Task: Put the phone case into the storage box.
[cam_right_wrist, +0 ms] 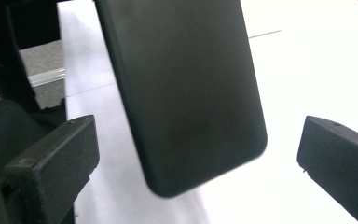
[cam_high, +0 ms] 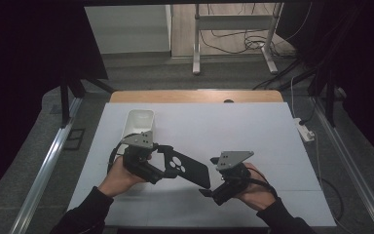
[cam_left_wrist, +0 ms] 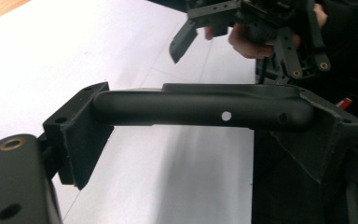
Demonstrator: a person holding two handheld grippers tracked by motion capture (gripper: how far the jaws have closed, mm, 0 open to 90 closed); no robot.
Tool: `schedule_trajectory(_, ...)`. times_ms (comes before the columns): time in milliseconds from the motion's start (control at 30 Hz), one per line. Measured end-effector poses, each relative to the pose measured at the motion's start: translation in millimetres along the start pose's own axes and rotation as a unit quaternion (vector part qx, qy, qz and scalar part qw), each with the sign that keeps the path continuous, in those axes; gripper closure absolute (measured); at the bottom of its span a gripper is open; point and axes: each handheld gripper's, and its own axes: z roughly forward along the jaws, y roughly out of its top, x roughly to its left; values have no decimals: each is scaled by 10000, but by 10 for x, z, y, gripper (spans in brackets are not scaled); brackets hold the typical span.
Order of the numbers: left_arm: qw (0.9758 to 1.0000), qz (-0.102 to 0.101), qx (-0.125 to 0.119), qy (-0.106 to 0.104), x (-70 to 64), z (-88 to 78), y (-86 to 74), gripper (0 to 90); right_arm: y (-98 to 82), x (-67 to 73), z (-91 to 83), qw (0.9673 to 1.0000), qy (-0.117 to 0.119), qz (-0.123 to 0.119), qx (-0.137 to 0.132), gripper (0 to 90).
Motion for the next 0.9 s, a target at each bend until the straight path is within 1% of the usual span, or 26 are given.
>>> schedule_trajectory(167,9997,-108,27,229,7,-13,16,147,-9,-6,15,9997,-170,151,49,0)
schedule_trajectory(233,9993,-165,36,345,13,-20,24,147,-9,-9,13,9994,-278,205,63,0)
schedule_trajectory(300,9989,-229,31,418,17,-28,30,147,-10,-16,6,9991,-347,262,17,0)
schedule_trajectory(367,9983,-301,27,507,22,-37,39,146,-7,-26,-7,9987,-417,293,62,0)
schedule_trajectory(433,9977,-345,33,591,27,-41,48,146,-12,-34,-7,9982,-401,446,-11,0)
schedule_trajectory(467,9973,-367,31,631,27,-41,53,146,-13,-38,-9,9981,-390,478,8,0)
schedule_trajectory(500,9972,-371,19,649,26,-41,57,146,-15,-41,-6,9981,-330,524,47,0)
schedule_trajectory(533,9969,-399,22,676,23,-41,64,146,-16,-38,3,9977,-234,630,108,0)
schedule_trajectory(600,9966,-410,31,716,22,-39,70,146,-19,-35,13,9974,-197,676,130,0)
schedule_trajectory(633,9965,-424,24,725,18,-36,74,146,-18,-29,19,9974,-223,674,158,0)
schedule_trajectory(700,9959,-459,20,773,12,-28,81,146,-15,-24,22,9973,-262,678,122,0)
schedule_trajectory(800,9955,-514,16,796,1,-14,93,146,-4,-24,19,9965,-392,723,151,0)
schedule_trajectory(833,9954,-533,22,801,-4,-10,99,146,-2,-25,18,9964,-469,696,139,0)
schedule_trajectory(900,9952,-576,15,794,-16,5,113,146,3,-27,16,9962,-525,677,163,0)
